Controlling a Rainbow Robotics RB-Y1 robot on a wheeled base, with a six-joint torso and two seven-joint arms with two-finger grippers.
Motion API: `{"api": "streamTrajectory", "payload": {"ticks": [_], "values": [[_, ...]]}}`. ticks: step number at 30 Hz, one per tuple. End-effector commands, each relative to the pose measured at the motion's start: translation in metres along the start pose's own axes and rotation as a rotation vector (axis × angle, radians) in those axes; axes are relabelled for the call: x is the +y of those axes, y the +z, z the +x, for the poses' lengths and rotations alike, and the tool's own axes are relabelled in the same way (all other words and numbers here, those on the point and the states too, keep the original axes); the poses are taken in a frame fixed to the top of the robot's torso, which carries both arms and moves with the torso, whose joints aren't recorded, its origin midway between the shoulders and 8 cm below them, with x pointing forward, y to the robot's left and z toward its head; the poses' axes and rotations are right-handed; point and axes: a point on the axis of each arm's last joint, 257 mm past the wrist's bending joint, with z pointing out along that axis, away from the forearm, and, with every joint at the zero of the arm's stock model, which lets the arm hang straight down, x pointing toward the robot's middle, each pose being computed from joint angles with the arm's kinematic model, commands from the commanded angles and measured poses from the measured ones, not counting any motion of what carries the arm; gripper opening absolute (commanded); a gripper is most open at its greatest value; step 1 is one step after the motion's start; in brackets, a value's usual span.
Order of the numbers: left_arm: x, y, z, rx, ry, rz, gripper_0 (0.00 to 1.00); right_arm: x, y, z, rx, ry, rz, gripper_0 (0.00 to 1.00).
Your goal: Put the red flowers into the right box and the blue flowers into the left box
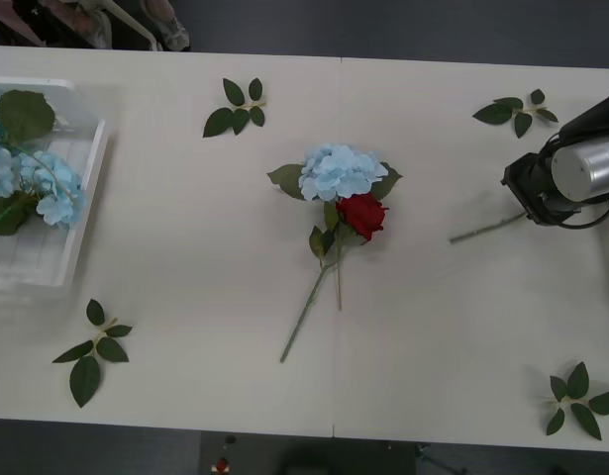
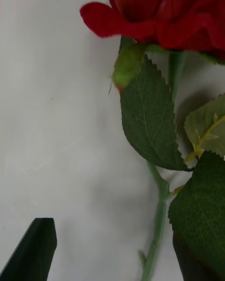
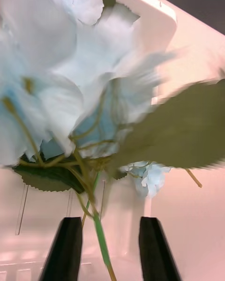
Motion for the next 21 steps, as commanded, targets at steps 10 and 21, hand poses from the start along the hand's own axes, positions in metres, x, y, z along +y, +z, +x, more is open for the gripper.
{"api": "streamTrajectory", "payload": {"ticks": [10, 21], "values": [[-0.08, -0.023, -0.055, -0.102, 0.088, 0.212, 0.82, 0.006, -0.014, -0.053, -0.03, -0.14, 0.012, 0.73], [-0.231, 0.05, -0.053, 0.099, 0.236, 0.168, 1.0, -0.012, 0.007, -0.054, -0.09, -0.274, 0.027, 0.73]]}}
